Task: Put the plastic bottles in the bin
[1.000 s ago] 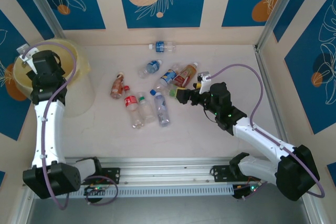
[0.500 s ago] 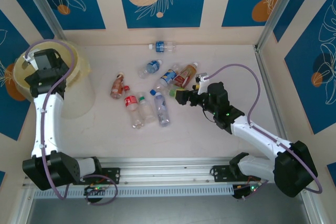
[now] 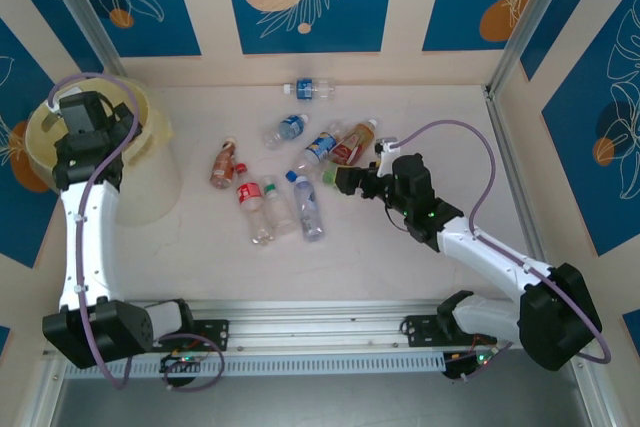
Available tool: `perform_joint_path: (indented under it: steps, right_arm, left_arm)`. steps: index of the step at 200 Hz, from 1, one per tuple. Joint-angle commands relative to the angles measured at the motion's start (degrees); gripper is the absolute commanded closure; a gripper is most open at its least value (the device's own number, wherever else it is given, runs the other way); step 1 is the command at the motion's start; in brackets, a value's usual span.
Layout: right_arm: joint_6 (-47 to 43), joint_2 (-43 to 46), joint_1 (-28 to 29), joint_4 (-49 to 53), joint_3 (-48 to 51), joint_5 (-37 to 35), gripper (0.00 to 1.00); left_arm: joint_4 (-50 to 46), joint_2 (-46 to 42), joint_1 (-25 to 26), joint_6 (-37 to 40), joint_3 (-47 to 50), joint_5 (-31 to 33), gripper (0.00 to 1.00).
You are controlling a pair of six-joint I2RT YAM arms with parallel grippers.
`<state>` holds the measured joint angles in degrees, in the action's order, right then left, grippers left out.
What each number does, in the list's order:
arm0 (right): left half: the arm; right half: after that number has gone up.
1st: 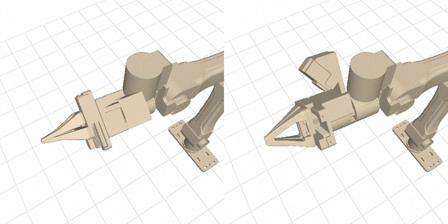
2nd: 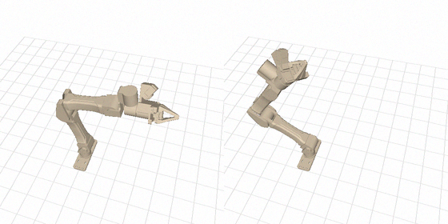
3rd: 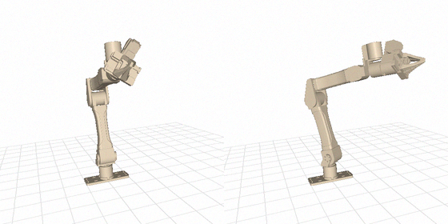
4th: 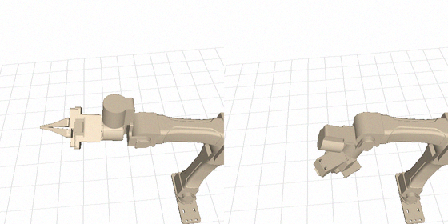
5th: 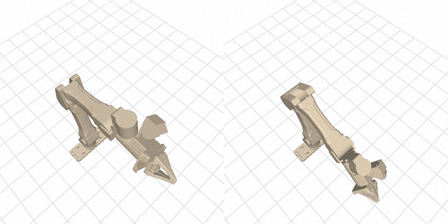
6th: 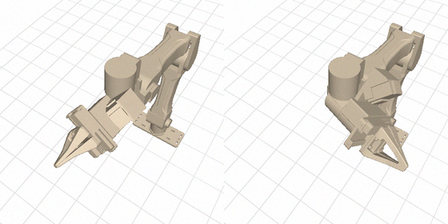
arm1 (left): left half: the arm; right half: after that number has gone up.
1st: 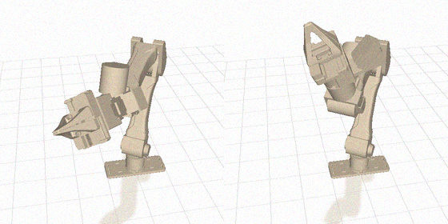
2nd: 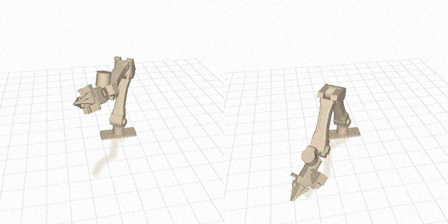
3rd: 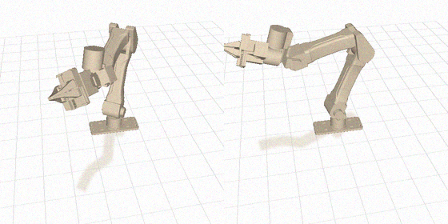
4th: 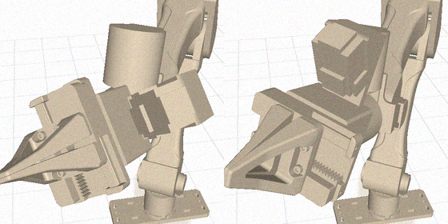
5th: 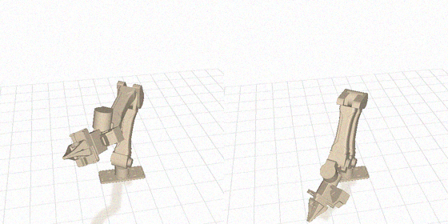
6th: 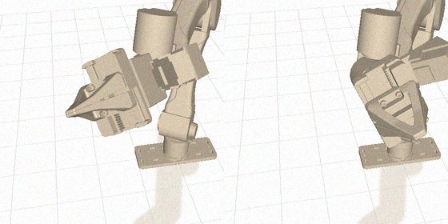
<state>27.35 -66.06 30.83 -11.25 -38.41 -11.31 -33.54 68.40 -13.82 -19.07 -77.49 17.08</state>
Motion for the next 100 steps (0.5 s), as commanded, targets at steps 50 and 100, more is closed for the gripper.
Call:
perform_joint_path:
  steps: [50, 100]
  right_arm:
    - [-5.40, -3.63, -4.56, 8.59, -5.09, 2.91, 0.00]
    - [-21.65, -7.53, -9.31, 19.47, -10.75, 11.24, 0.00]
  left_arm:
    - [1.24, -5.95, 0.71, -4.91, -1.22, -26.90, 0.00]
    - [6.81, -11.33, 12.13, -7.65, 4.48, -27.58, 0.00]
